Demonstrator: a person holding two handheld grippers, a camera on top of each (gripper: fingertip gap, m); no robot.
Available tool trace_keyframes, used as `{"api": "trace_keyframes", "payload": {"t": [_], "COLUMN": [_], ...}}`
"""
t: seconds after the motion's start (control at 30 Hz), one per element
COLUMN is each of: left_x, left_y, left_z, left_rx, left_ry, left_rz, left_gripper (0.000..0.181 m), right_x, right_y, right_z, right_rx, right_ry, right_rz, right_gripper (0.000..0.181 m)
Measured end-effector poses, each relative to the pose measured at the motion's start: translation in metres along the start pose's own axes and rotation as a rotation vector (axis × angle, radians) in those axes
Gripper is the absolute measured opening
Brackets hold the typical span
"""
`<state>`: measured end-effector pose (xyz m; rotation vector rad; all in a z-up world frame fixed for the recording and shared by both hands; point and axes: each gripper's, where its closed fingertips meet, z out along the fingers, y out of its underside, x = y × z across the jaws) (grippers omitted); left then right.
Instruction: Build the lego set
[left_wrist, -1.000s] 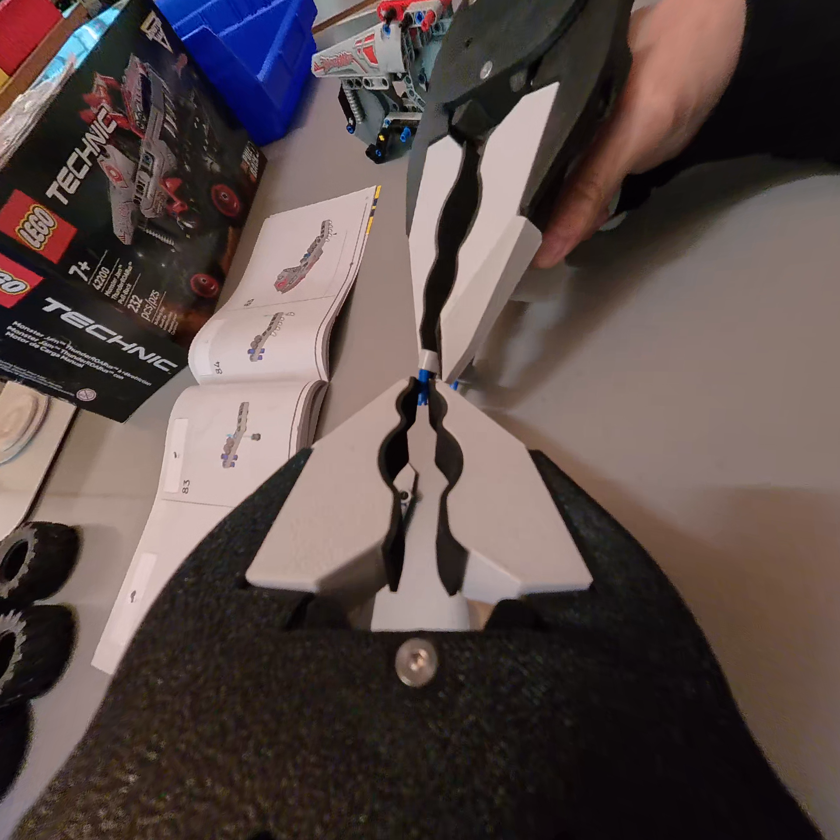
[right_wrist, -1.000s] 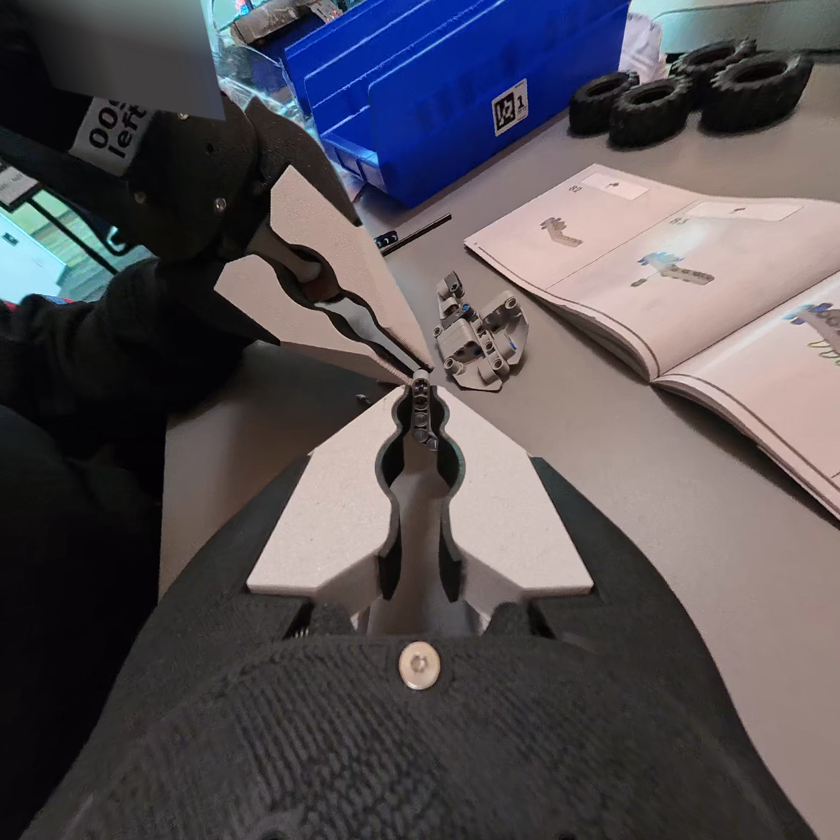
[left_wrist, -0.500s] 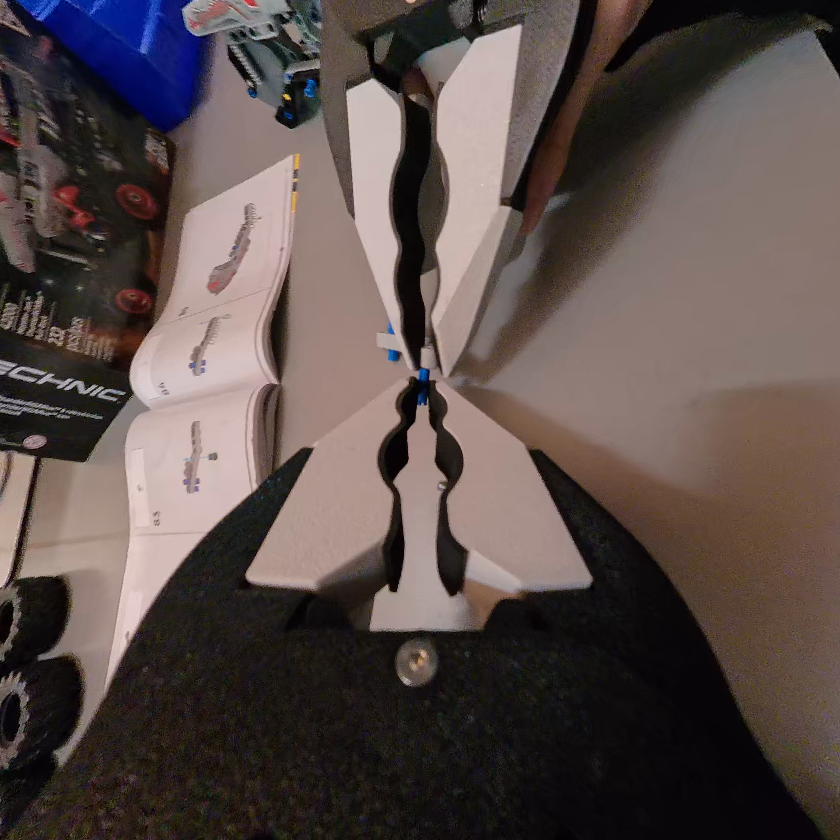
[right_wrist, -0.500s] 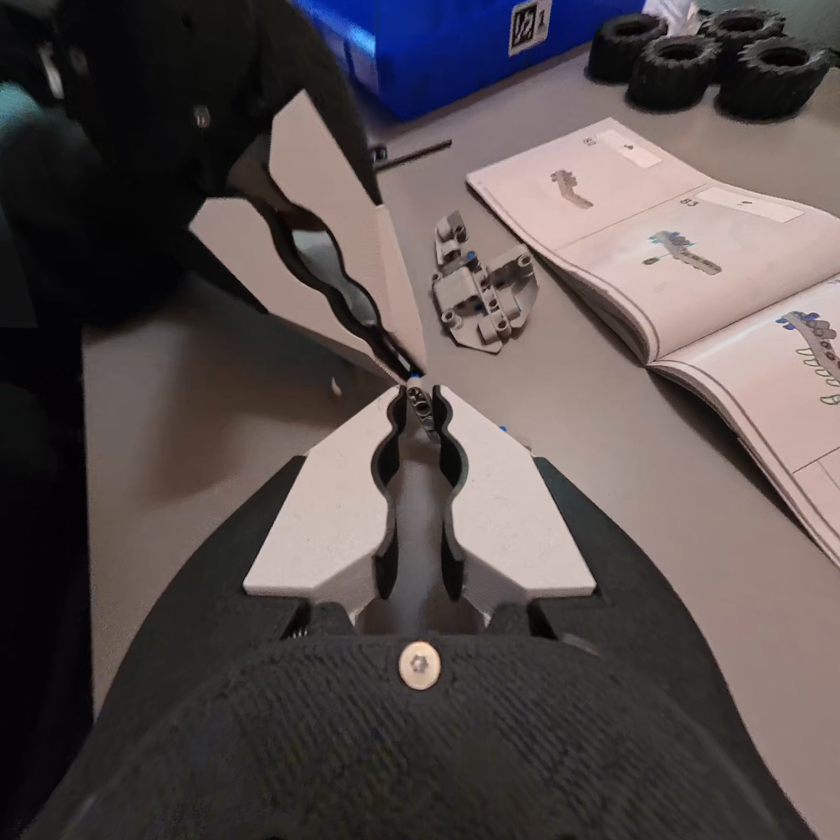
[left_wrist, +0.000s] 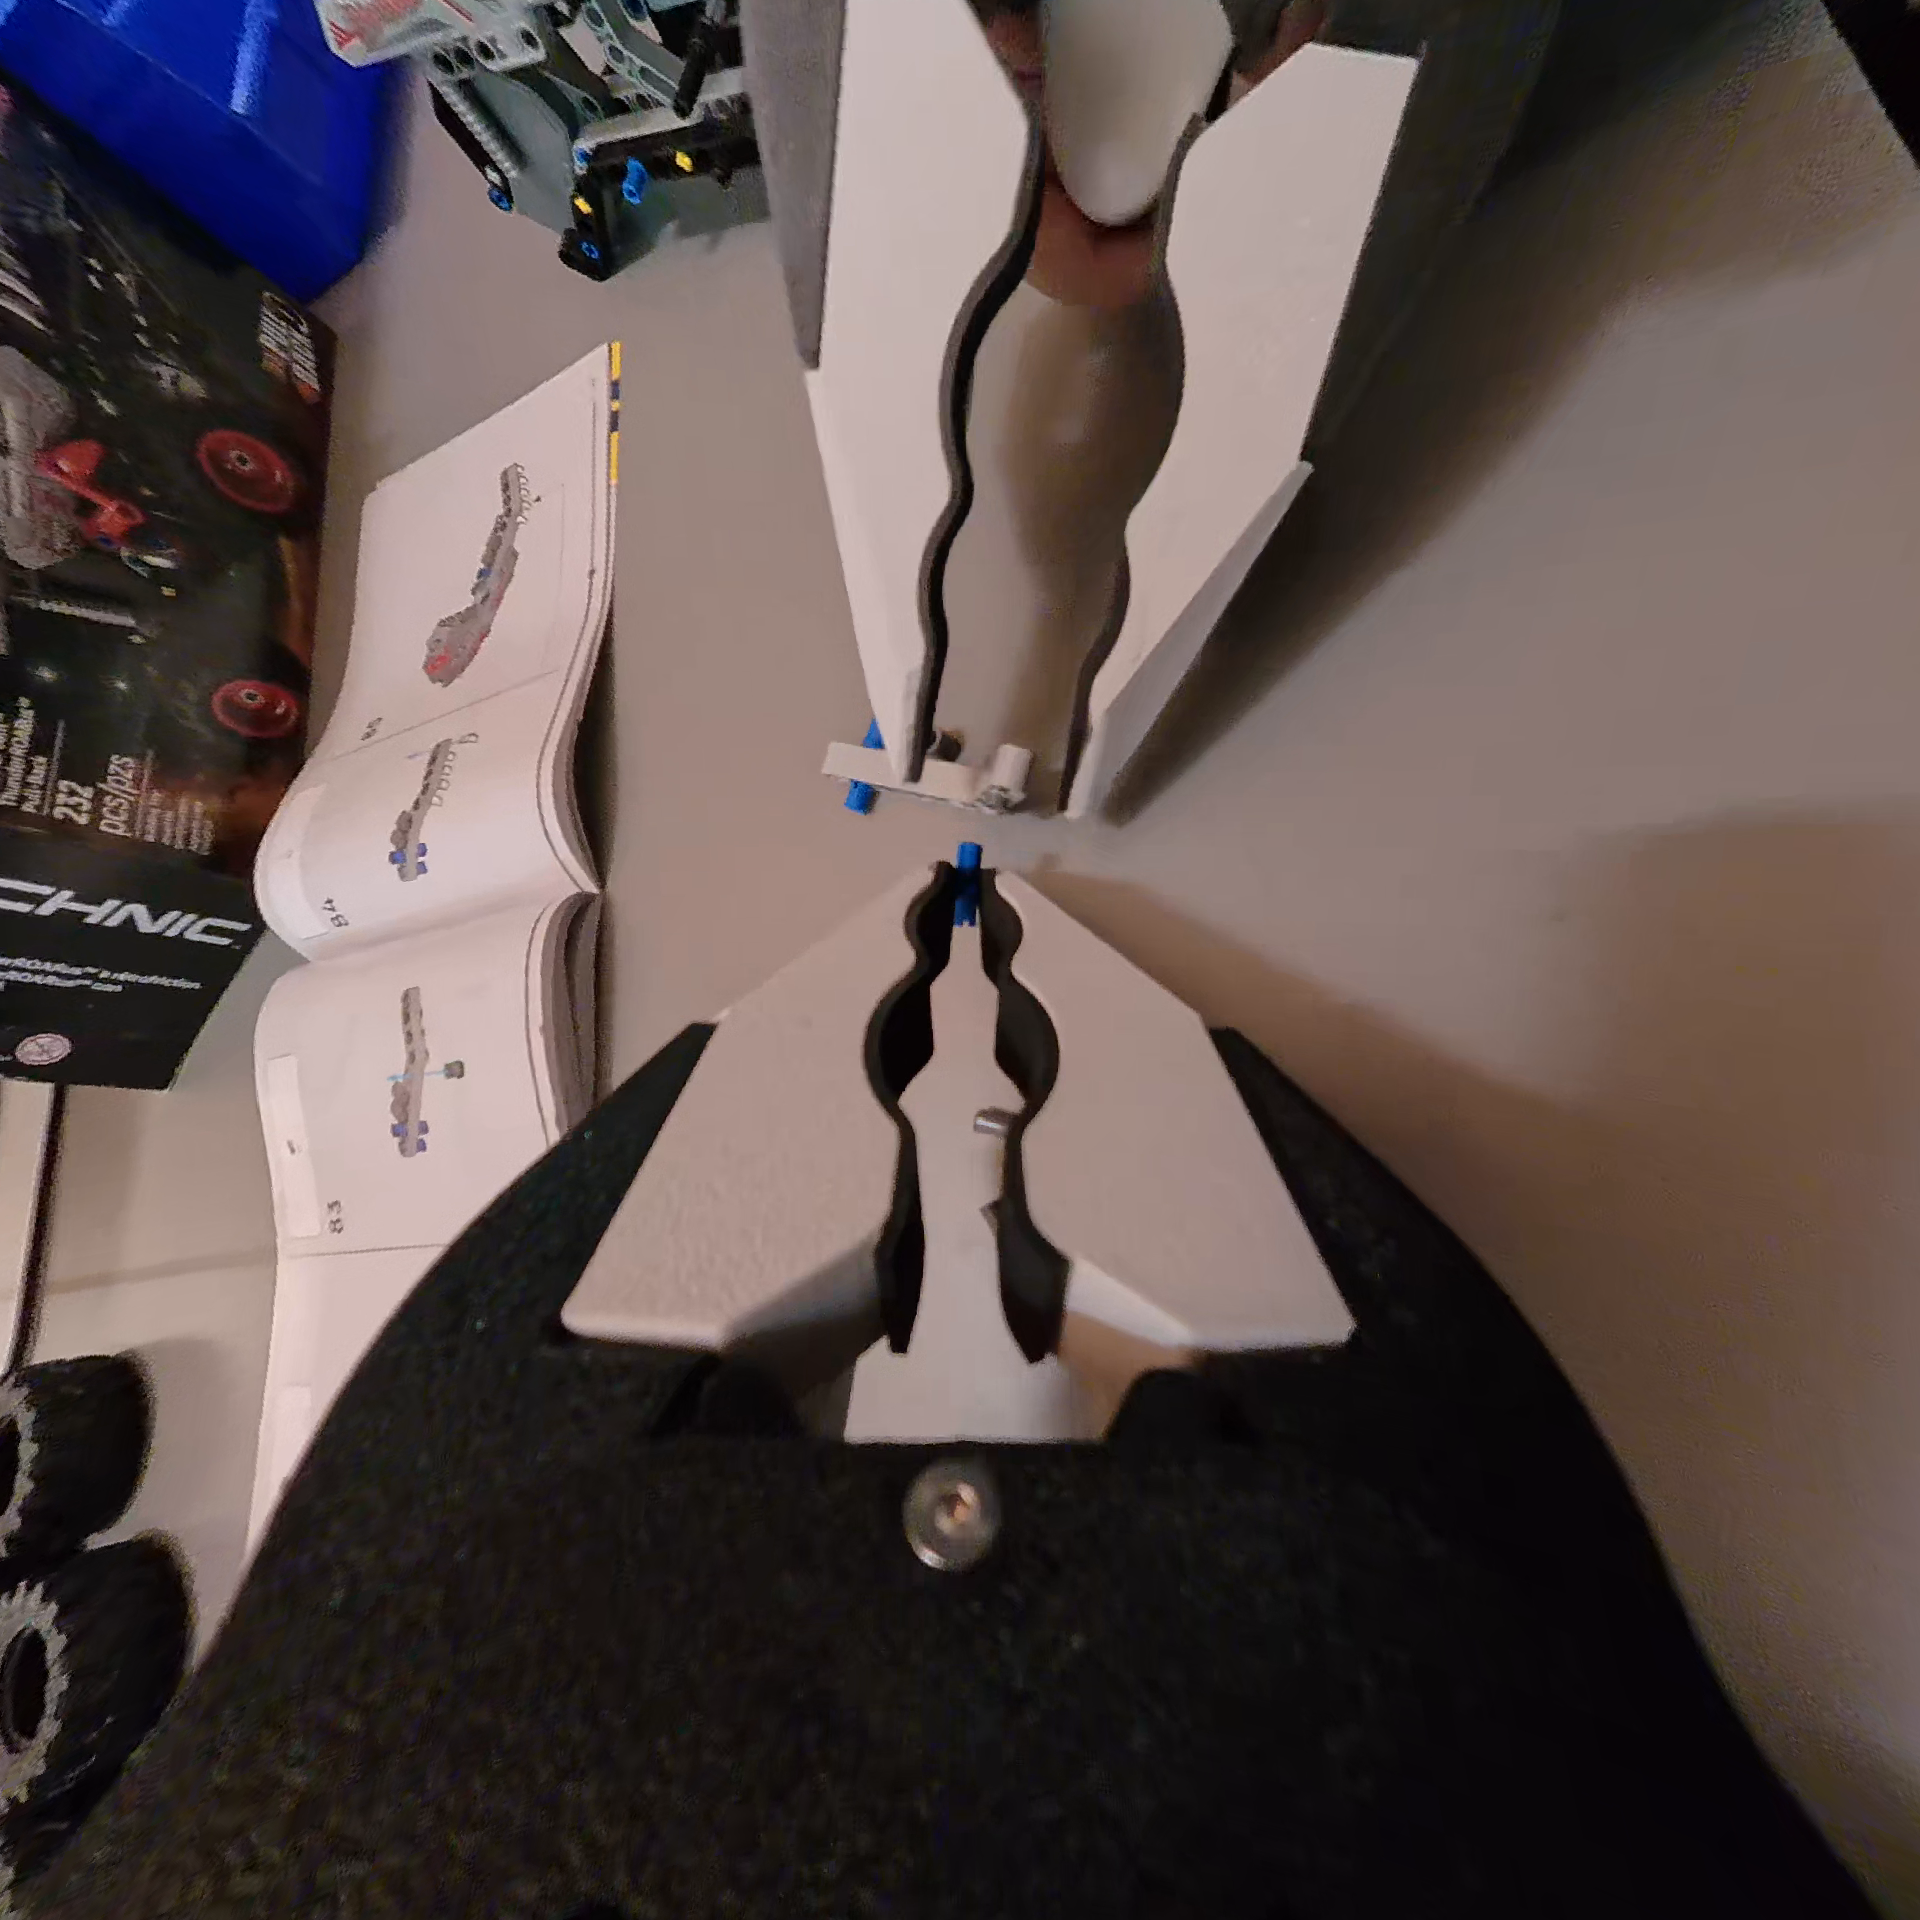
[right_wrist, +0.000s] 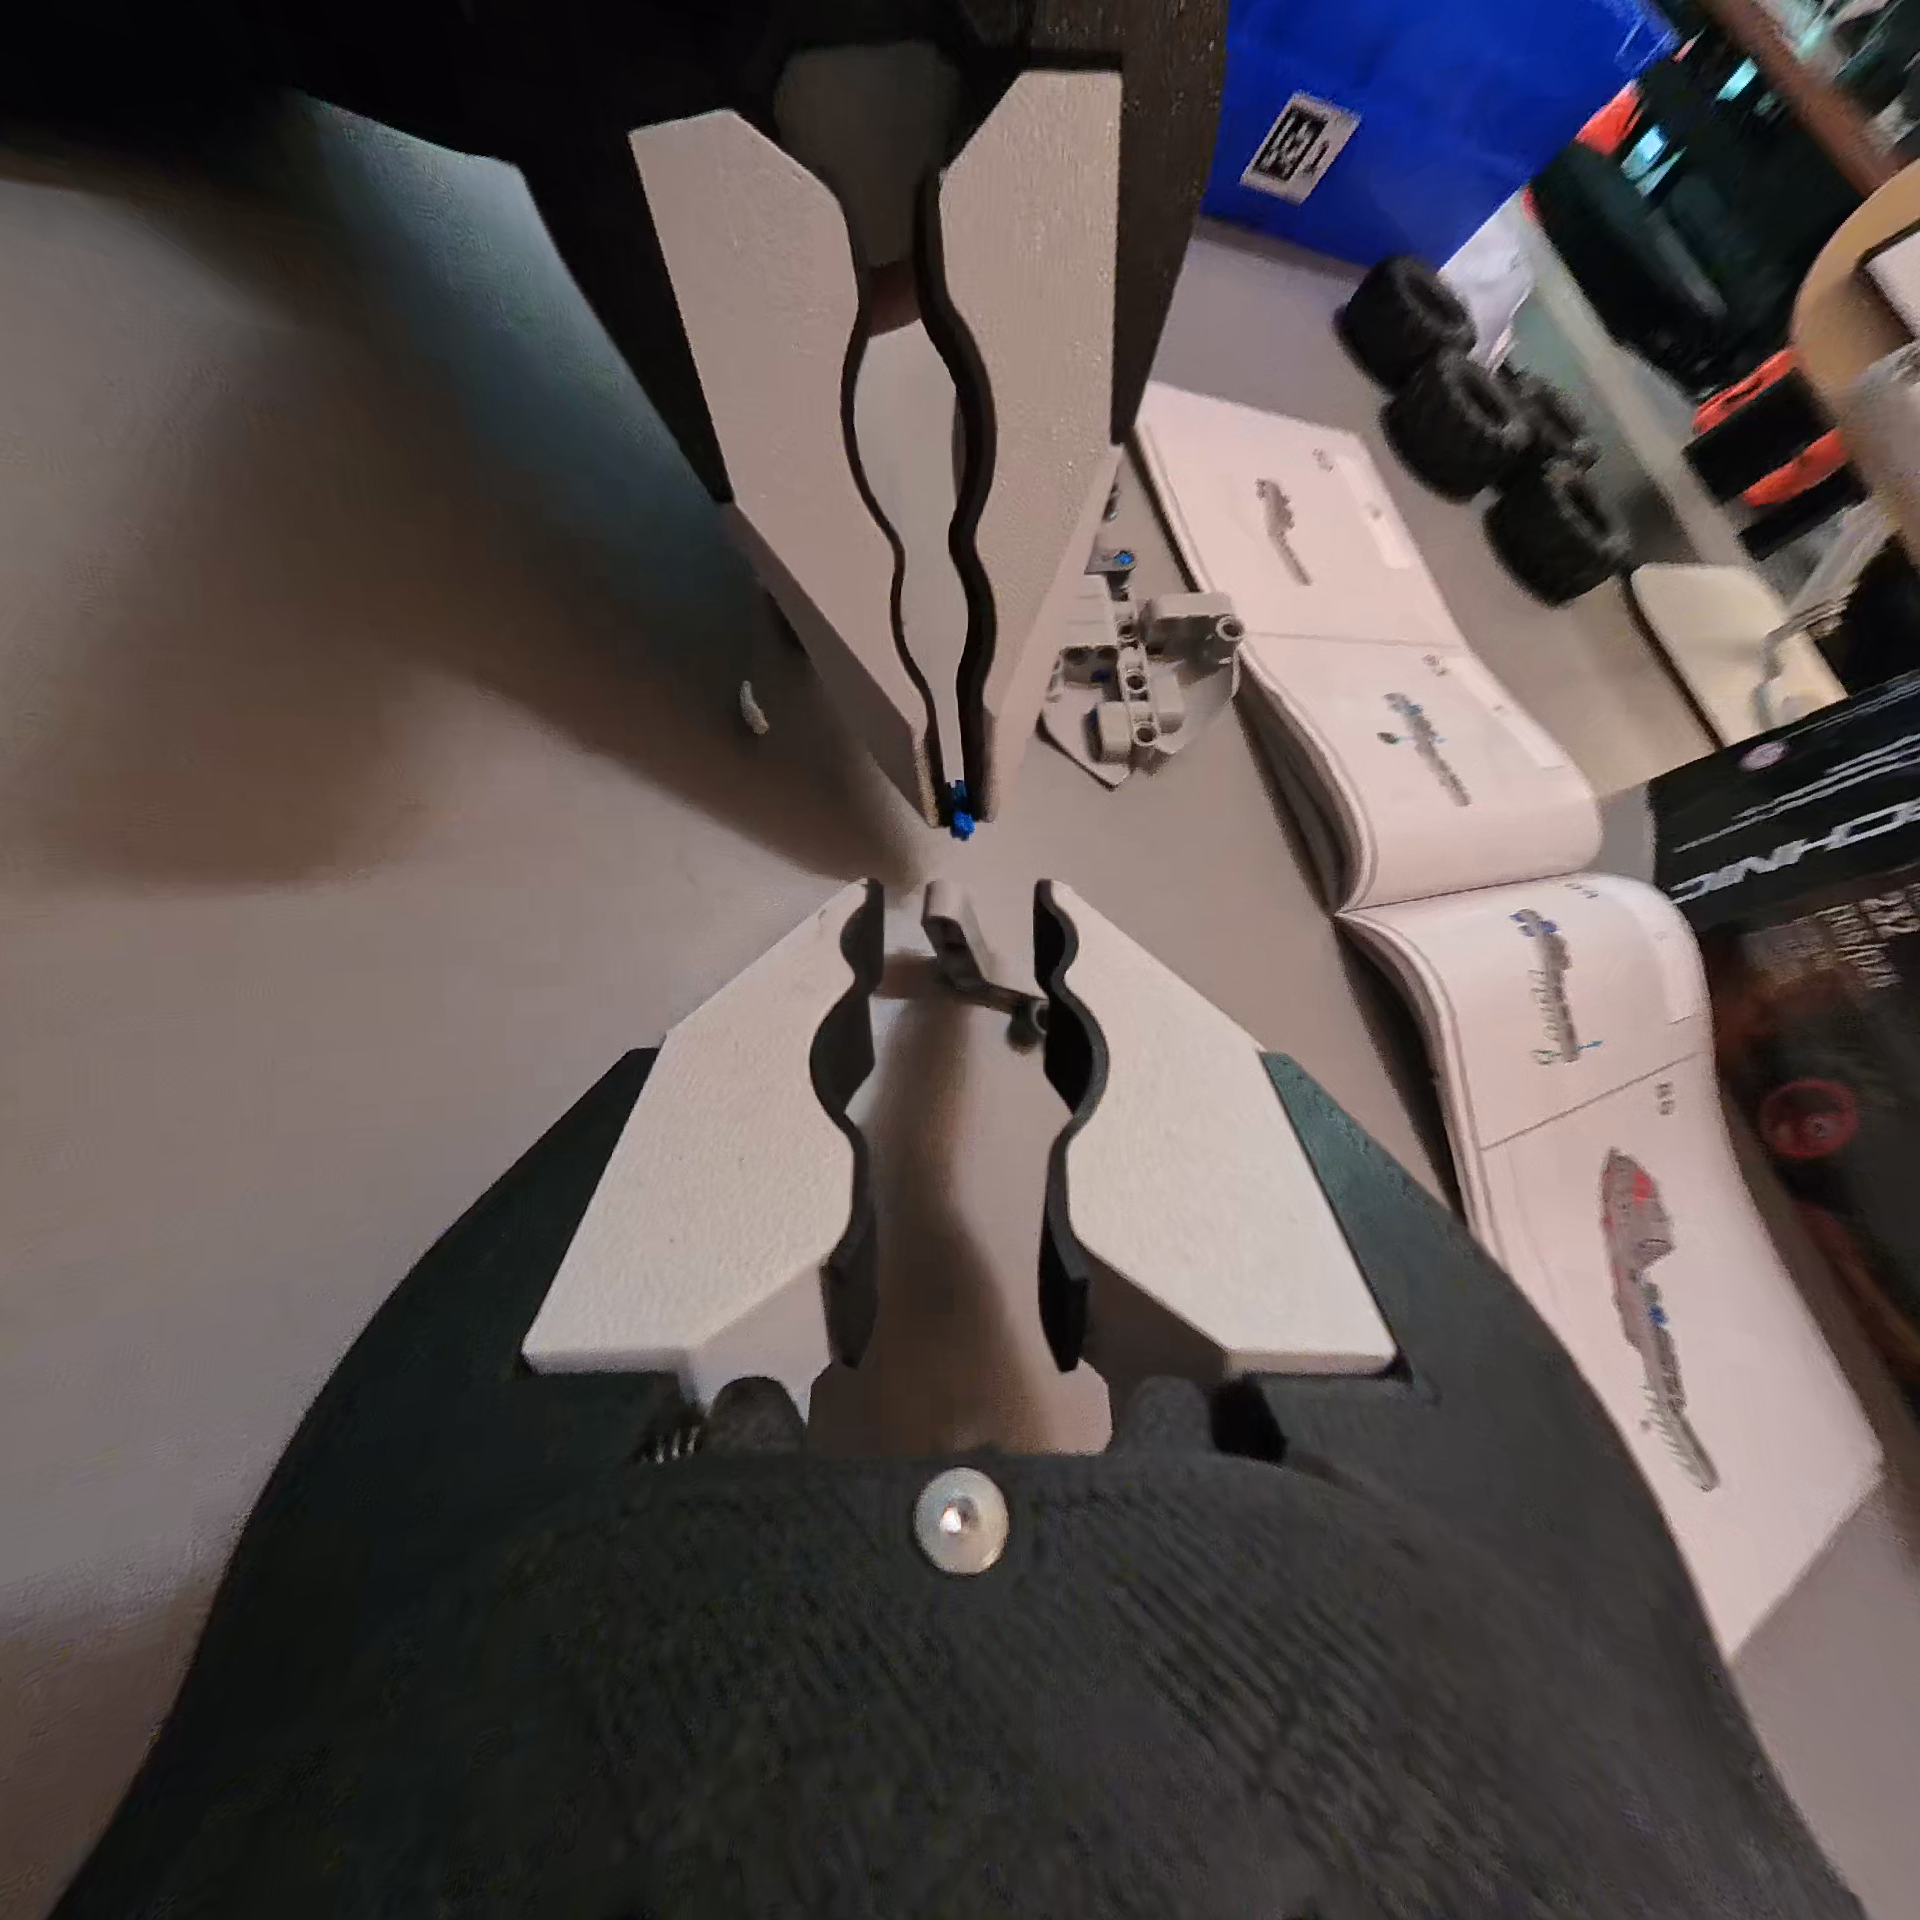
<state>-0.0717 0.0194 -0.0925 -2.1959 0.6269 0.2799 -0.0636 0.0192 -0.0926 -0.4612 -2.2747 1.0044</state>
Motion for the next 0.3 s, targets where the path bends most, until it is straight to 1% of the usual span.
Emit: {"api": "trace_keyframes", "payload": {"t": [0.03,0.13,0.3], "left_x": [-0.0009,-0.0006,0.0042], "left_y": [-0.0013,-0.0030,-0.0036], "left_z": [-0.0007,-0.0002,0.0055], "left_rx": [0.008,0.016,-0.001], "left_ry": [-0.006,-0.005,0.001], "left_rz": [0.001,0.001,0.030], "left_gripper": [0.001,0.001,0.001], "right_x": [0.0010,-0.0002,-0.0028], "right_y": [-0.0006,-0.0048,-0.0009], "right_z": [-0.0020,-0.0064,-0.0055], "right_rx": [0.016,0.066,0.048], "right_ry": [0.012,0.017,-0.005], "right_rz": [-0.012,-0.036,-0.059], "right_gripper": [0.025,0.013,0.006]}}
